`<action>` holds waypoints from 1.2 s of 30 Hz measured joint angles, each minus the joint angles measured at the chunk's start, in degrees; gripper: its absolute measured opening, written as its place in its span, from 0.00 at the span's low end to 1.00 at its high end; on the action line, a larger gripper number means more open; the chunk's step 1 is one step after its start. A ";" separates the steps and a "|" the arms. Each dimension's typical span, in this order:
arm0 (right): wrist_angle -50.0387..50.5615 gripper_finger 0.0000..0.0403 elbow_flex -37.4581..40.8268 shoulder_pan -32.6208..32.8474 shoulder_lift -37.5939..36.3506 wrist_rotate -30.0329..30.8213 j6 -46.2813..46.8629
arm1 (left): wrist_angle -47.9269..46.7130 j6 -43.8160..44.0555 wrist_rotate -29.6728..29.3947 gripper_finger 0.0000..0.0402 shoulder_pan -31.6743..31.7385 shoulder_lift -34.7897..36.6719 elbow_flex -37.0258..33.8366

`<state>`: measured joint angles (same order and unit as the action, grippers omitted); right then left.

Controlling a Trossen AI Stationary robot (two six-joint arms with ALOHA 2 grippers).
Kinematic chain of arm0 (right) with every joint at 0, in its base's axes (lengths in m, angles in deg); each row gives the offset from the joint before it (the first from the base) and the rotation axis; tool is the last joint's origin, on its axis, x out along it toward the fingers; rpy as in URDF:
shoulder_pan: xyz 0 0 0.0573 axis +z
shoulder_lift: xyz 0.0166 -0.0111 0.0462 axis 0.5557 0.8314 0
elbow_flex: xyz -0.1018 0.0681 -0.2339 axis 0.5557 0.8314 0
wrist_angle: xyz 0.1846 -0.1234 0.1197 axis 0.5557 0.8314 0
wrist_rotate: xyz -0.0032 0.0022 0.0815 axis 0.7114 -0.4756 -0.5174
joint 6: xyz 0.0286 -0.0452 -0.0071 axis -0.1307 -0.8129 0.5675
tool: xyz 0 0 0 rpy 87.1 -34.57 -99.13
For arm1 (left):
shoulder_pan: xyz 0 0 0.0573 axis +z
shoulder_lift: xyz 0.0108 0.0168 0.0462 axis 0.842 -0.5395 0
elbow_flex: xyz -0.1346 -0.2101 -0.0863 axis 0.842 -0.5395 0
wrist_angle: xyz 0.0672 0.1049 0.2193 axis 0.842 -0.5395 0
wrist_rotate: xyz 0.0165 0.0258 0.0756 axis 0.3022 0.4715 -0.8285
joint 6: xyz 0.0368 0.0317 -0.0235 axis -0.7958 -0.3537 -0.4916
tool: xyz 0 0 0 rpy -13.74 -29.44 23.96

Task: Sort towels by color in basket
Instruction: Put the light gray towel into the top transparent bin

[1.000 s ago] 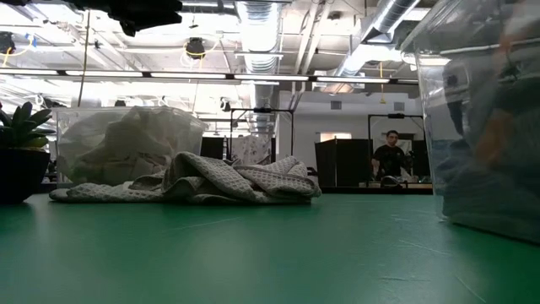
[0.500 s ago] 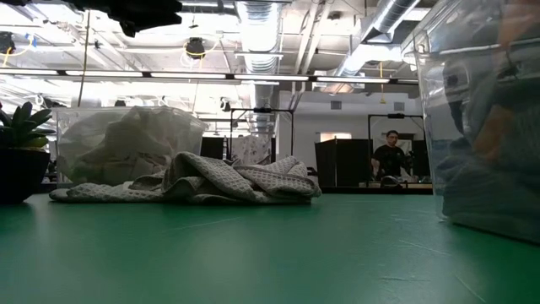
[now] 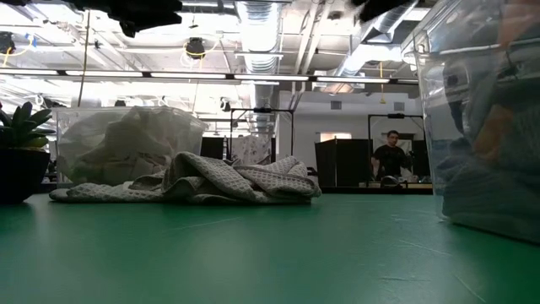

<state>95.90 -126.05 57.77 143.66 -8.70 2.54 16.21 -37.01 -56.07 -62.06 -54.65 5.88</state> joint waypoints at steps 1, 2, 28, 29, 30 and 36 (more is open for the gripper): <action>-2.56 0.55 0.00 -2.39 1.45 -2.15 -2.93 | 0.00 0.05 0.01 0.49 -0.02 0.00 0.00; -5.12 0.55 0.00 -4.83 3.20 -4.70 -6.10 | 0.00 0.22 0.01 0.49 -0.02 0.00 0.00; -29.50 0.08 0.04 -21.71 33.04 -30.36 -39.19 | -8.90 2.87 1.57 0.49 0.00 -2.03 1.77; -29.57 0.05 0.04 -21.92 32.59 -30.61 -39.43 | -8.51 2.54 1.63 0.49 -0.02 -2.78 1.77; -29.03 0.05 0.04 -21.90 31.94 -30.65 -39.50 | -8.14 2.06 1.92 0.49 -0.02 -3.65 1.77; -27.35 0.05 0.07 -21.10 23.19 -29.69 -38.80 | -1.96 -1.91 8.35 0.49 0.00 -9.72 1.32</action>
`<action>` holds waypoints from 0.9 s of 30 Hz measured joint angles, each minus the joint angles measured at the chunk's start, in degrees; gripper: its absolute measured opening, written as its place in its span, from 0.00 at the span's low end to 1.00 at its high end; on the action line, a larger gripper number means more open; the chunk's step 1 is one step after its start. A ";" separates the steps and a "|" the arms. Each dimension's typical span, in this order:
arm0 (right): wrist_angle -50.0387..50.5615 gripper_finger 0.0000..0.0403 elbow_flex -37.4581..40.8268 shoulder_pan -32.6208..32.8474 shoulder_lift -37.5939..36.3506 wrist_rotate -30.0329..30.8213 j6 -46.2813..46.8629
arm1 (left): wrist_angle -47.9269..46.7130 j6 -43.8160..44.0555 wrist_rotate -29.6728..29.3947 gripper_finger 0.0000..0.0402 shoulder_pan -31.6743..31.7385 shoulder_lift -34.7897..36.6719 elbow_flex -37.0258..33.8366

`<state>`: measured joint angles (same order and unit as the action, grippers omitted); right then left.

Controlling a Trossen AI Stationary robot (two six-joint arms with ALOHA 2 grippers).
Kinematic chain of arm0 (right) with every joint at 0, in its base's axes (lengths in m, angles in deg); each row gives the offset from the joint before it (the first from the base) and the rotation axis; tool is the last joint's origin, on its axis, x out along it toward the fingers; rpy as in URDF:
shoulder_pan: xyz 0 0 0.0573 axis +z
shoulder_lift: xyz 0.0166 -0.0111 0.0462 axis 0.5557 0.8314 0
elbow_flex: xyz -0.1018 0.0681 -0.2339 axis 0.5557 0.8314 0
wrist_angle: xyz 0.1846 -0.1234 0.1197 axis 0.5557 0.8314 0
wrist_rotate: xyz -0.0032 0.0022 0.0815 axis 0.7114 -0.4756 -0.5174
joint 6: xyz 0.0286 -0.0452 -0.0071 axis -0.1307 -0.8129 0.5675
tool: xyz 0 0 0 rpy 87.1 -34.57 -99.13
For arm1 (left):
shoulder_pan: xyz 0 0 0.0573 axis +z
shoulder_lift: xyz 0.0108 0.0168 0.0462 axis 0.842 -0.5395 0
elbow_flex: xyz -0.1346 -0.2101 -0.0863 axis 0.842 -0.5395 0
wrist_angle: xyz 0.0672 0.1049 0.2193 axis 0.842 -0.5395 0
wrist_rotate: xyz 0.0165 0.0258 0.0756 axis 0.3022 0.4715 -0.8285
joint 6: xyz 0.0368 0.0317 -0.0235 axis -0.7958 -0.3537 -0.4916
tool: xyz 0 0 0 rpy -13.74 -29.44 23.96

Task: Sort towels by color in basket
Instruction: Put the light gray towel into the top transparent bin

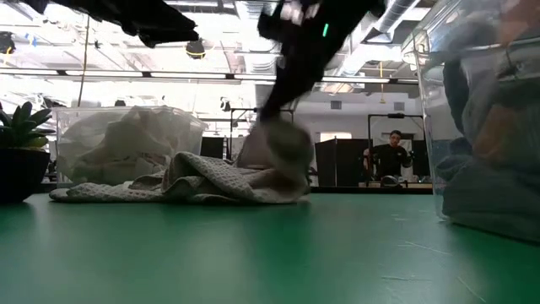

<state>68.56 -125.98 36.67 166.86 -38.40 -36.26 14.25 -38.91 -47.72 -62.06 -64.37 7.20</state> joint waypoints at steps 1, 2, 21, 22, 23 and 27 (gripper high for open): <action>-0.24 0.04 -0.01 0.40 -2.03 0.68 -0.21 | 1.96 -0.79 0.75 0.49 0.00 -1.20 -0.44; -0.88 0.04 -0.01 0.84 -4.04 0.74 -0.69 | 4.37 -1.37 1.25 0.49 0.00 -2.75 -0.74; -6.32 0.04 -0.02 9.35 -13.59 8.39 -1.92 | 31.08 -0.42 12.36 0.64 -1.84 -23.41 1.72; -7.69 0.04 -0.02 9.31 -13.59 8.42 -2.23 | 31.82 -0.37 13.36 0.66 -1.98 -24.06 2.11; -9.30 0.04 -0.02 9.28 -13.59 8.57 -2.97 | 32.79 -0.37 13.84 0.67 -2.21 -24.82 2.39; -15.45 0.04 -0.02 9.32 -13.59 8.61 -6.00 | 33.44 -0.22 14.28 0.71 -2.49 -28.07 3.67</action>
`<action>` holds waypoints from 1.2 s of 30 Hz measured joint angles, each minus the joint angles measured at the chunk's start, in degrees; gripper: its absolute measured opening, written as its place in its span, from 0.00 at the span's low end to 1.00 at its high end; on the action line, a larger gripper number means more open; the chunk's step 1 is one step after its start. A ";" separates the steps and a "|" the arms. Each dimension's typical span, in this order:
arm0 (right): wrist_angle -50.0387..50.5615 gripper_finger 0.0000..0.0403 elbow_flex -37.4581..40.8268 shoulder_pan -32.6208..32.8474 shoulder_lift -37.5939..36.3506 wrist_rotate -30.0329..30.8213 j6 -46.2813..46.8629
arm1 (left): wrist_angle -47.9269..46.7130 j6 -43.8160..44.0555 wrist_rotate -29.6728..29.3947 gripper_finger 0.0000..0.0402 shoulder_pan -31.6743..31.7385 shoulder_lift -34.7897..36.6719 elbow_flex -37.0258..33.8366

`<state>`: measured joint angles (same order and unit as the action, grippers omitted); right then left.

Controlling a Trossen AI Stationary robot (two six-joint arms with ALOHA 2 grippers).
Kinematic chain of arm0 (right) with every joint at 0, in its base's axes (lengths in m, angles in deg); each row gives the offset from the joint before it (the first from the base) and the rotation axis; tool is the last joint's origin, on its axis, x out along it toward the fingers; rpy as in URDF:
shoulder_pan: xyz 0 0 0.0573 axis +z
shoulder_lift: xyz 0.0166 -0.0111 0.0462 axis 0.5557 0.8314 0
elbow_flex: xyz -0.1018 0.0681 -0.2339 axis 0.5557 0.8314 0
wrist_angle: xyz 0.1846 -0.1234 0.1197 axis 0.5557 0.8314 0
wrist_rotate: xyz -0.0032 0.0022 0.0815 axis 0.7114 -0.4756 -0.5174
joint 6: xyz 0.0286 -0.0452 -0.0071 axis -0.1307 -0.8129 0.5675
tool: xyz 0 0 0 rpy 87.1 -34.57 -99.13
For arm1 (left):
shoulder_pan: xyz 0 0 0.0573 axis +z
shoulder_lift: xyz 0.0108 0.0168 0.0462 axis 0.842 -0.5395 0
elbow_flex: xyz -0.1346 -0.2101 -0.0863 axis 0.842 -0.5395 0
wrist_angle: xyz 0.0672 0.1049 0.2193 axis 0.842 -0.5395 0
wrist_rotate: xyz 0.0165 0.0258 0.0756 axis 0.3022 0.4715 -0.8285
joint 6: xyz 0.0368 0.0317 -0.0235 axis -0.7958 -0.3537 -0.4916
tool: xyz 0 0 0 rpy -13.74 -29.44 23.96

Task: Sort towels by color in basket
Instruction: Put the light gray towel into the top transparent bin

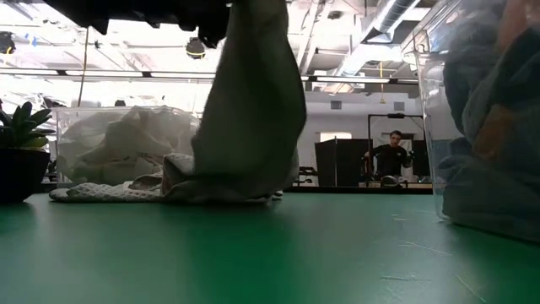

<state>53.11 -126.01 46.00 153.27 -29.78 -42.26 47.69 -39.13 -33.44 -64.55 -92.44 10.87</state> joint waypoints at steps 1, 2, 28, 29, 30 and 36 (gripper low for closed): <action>-1.21 0.04 0.00 0.04 0.00 -0.01 -0.58 | -0.01 0.15 -0.32 0.72 0.02 -0.78 0.35; -2.40 0.04 0.00 0.04 0.00 -0.02 -1.22 | -0.16 0.42 -0.98 0.72 0.03 -1.56 0.83; -2.67 0.20 -0.04 11.12 -8.13 5.52 -9.93 | 0.19 -0.51 -6.85 0.01 2.13 -5.86 2.38; -0.38 0.22 -0.04 11.08 -8.13 5.53 -8.39 | 0.16 -0.29 -6.94 0.01 2.12 -5.44 2.38; 1.72 0.25 -0.02 11.08 -8.13 5.53 -6.91 | 0.16 -0.04 -6.96 0.01 2.12 -4.91 2.35; 10.86 0.47 -0.02 11.01 -8.11 5.53 2.62 | 0.23 -2.15 -10.34 0.00 2.29 2.20 2.34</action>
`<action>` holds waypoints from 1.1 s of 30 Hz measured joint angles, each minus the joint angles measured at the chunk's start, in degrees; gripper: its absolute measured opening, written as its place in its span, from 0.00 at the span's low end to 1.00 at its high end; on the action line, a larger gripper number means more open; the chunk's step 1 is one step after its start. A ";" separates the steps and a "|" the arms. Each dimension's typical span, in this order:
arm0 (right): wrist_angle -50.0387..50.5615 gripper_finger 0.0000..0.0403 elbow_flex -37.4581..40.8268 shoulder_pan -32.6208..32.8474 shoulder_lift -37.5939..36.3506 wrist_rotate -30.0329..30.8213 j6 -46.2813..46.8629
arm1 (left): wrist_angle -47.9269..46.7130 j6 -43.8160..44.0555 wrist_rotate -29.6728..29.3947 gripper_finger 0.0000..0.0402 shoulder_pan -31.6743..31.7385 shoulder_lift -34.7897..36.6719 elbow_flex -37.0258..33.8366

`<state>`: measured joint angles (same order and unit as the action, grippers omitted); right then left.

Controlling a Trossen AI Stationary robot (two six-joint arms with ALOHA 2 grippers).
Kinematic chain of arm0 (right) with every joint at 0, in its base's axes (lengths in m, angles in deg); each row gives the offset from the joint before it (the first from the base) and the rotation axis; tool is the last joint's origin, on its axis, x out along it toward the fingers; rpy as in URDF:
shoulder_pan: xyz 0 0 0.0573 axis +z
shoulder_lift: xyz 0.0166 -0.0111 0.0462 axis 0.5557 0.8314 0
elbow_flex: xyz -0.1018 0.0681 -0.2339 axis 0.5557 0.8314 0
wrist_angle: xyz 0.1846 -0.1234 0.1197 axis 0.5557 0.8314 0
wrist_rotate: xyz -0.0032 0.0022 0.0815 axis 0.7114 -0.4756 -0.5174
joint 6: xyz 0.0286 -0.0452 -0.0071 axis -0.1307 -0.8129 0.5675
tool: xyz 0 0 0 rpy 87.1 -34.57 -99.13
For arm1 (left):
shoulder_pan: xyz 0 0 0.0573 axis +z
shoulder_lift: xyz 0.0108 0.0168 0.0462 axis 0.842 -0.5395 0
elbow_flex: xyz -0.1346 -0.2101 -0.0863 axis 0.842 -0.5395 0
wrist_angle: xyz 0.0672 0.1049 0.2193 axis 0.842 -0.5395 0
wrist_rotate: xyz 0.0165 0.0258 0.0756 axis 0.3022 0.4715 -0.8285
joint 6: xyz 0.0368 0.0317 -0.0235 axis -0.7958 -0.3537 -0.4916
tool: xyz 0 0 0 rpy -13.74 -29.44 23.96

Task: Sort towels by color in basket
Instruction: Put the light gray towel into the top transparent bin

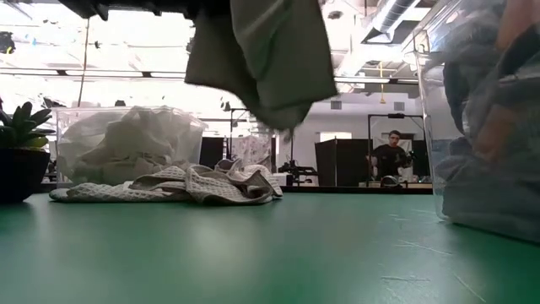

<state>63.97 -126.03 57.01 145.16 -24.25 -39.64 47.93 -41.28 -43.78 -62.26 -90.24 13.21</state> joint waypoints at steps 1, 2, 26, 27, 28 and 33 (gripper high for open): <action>1.25 0.50 0.00 0.02 0.00 0.02 1.56 | 0.09 -1.10 -1.04 0.00 0.18 1.69 -0.01; 2.30 0.53 0.00 0.02 0.00 0.14 3.08 | 0.55 -2.31 -1.85 0.00 0.48 3.42 -0.01; 15.47 0.49 9.21 -1.91 0.06 15.18 20.55 | -46.41 5.64 -34.33 0.00 13.21 39.40 7.64; 15.83 0.48 9.19 -2.31 -0.04 15.19 21.06 | -50.40 7.52 -34.23 0.00 13.30 39.06 9.76; 15.99 0.48 9.18 -2.73 -0.04 15.21 21.19 | -53.89 9.04 -34.01 0.00 13.34 38.52 11.86; 15.06 0.46 9.17 -4.22 0.01 15.26 19.45 | -65.14 6.54 -35.51 0.00 13.34 33.87 20.47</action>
<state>79.03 -116.86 52.78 145.17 -8.99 -20.19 -17.21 -34.75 -79.29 -48.92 -56.37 33.68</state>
